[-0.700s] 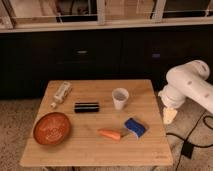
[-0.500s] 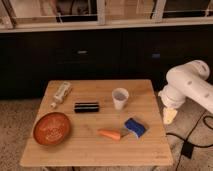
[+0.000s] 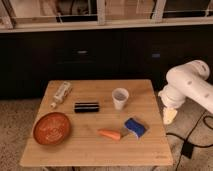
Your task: Push the eraser across the table
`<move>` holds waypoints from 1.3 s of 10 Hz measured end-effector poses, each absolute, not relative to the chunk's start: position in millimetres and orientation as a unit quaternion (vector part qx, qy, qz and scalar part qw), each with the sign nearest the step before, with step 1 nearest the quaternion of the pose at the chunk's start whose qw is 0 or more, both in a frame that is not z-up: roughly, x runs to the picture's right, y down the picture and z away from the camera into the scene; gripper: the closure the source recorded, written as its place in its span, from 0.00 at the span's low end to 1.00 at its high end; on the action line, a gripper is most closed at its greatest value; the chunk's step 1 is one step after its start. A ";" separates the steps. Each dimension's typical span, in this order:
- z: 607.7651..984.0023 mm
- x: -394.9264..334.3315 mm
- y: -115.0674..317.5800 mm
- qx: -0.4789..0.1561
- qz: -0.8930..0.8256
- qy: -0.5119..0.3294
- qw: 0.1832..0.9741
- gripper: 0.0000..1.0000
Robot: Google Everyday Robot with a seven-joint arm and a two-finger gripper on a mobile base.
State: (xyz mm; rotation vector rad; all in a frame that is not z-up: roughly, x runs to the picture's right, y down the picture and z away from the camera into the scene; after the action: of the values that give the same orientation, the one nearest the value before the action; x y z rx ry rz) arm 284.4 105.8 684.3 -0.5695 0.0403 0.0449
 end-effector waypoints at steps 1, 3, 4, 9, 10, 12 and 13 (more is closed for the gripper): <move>684.3 284.4 105.8 -0.281 0.022 0.020 0.959 0.20; 684.3 284.4 105.8 -0.281 0.022 0.020 0.959 0.20; 684.3 284.4 105.8 -0.281 0.022 0.020 0.959 0.20; 685.9 276.1 106.0 -0.280 0.012 0.012 0.960 0.20; 687.2 265.4 105.3 -0.280 0.004 0.004 0.960 0.20; 689.9 245.7 103.8 -0.279 -0.013 -0.011 0.960 0.20; 691.4 243.9 103.3 -0.278 -0.019 -0.017 0.960 0.20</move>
State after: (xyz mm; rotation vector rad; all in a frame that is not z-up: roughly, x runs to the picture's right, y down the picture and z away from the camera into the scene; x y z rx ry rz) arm 243.9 103.3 691.4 -0.5638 -0.0339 -0.0385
